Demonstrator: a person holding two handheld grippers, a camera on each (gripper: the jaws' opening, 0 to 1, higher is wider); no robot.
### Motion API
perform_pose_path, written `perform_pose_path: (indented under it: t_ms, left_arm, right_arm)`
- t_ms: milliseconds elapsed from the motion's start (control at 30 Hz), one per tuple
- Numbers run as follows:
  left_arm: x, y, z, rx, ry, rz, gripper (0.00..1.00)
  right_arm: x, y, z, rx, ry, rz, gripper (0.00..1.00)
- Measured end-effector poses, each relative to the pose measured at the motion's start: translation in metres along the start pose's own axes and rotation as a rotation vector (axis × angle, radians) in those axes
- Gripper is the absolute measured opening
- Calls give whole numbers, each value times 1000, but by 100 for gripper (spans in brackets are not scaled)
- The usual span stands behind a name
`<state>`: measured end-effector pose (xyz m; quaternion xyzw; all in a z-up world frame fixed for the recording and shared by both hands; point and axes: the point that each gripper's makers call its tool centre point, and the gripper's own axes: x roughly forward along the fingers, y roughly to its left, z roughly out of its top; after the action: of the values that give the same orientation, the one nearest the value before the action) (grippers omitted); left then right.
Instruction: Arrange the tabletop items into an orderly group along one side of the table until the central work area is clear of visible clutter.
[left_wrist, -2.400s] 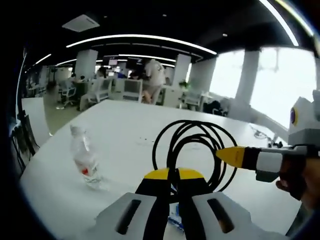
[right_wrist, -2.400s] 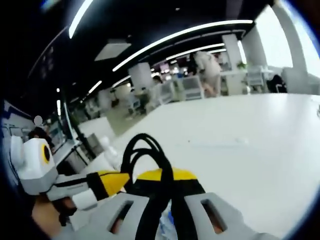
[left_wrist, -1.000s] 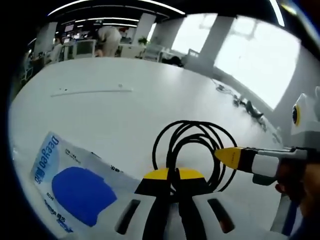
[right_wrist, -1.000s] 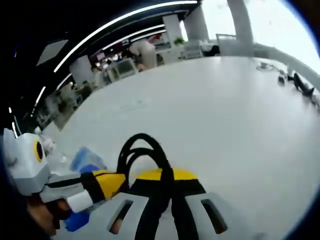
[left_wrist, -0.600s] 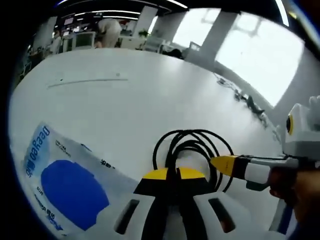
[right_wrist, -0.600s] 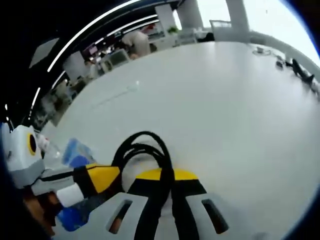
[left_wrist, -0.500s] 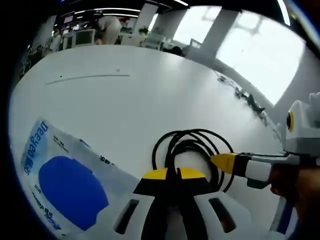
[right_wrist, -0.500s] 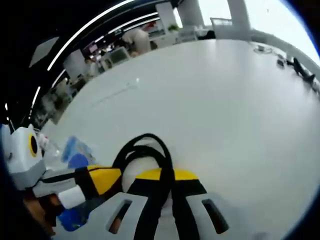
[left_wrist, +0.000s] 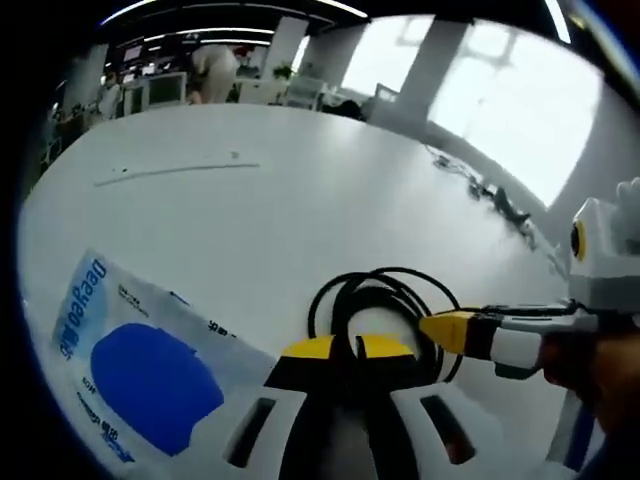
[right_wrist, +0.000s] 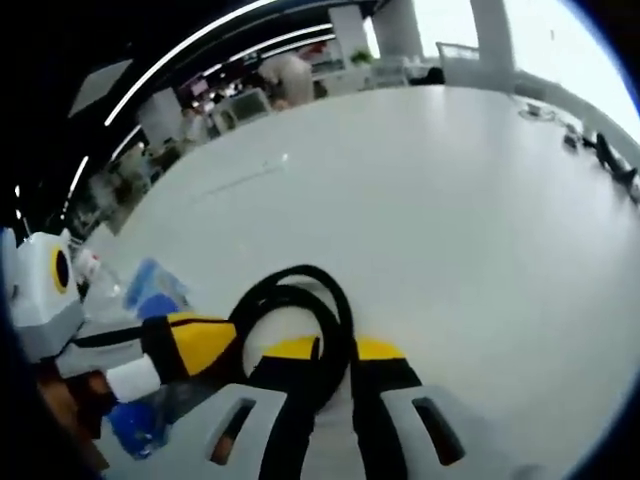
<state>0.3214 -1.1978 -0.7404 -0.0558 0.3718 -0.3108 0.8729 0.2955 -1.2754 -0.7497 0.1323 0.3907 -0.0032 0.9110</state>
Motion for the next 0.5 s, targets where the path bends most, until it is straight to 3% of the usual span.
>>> perform_pose_path:
  t_ms: [133,367,500]
  left_arm:
    - [-8,0,8,30,-45,17,26]
    - [-33,3,24,17,-127,25,32]
    - [-44,4,32,48,-148,30,48]
  right_arm:
    - [-7,-3,4,-34,-21,-15,20]
    - [-19,-5,10,-50,-62,-16,31]
    - [-26,3,17,-60,-93,17,39]
